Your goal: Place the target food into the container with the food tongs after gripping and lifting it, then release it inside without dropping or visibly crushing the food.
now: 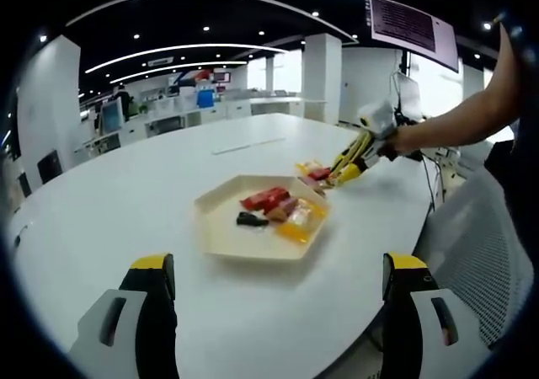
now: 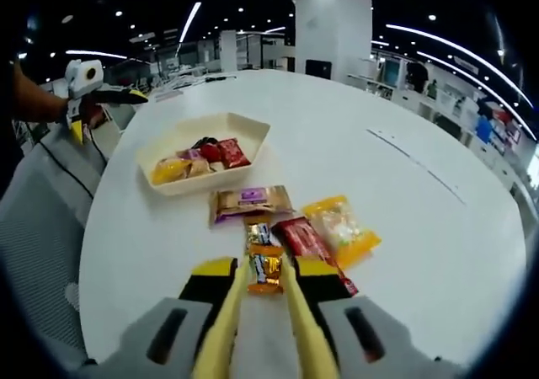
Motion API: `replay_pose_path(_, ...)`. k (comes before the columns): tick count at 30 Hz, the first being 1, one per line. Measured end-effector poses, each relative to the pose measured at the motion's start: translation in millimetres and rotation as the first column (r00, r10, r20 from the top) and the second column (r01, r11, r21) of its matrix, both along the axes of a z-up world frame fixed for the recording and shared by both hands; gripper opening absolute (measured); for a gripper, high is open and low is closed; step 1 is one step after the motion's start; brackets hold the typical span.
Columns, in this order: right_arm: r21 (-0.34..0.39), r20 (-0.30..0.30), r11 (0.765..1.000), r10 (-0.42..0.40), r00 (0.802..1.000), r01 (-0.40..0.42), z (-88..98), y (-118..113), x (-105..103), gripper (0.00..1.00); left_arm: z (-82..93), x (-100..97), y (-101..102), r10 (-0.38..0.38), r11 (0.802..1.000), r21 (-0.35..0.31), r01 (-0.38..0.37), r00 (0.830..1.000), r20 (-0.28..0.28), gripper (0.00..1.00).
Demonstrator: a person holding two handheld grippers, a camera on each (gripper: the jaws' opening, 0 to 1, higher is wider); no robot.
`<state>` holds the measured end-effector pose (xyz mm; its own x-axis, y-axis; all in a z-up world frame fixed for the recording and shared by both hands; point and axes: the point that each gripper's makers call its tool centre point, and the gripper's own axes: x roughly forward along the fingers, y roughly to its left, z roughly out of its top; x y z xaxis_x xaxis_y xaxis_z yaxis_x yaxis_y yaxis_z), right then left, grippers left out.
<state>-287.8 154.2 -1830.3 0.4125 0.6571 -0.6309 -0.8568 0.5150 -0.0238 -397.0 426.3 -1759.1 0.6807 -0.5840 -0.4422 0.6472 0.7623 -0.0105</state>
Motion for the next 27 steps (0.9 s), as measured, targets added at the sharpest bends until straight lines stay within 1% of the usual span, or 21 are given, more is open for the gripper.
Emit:
replay_pose_path(3, -0.017, -0.003, 1.000, -0.009, 1.000, 0.009, -0.2, -1, -1, 0.21, -0.1, -0.1, 0, -0.003, 1.000, 0.002, 0.003, 1.000, 0.002, 0.99)
replay_pose_path(6, -0.040, -0.009, 0.999, 0.002, 1.000, -0.002, -0.2, -1, -4, 0.21, -0.3, -0.1, -1, -0.005, 1.000, 0.002, 0.005, 1.000, 0.001, 0.99)
replay_pose_path(15, -0.040, -0.021, 0.999, -0.010, 1.000, 0.009, 5.1, -5, -2, 0.21, -0.5, -0.5, -2, -0.012, 1.000, 0.001, 0.012, 1.000, 0.001, 0.99)
replay_pose_path(19, -0.037, -0.032, 0.999, -0.016, 0.999, 0.015, 11.4, -5, 0, 0.21, 1.2, 0.3, -1, -0.007, 1.000, -0.007, 0.007, 1.000, 0.004, 0.99)
replay_pose_path(23, -0.045, -0.031, 0.999, -0.008, 0.999, 0.007, 18.0, -3, 3, 0.21, 2.8, 1.5, 1, 0.002, 1.000, -0.016, -0.001, 1.000, 0.012, 0.99)
replay_pose_path(27, -0.046, -0.028, 0.999, -0.017, 0.999, 0.016, 24.6, -4, 7, 0.22, 6.0, 1.8, 1, 0.007, 0.999, -0.033, -0.006, 1.000, 0.015, 1.00)
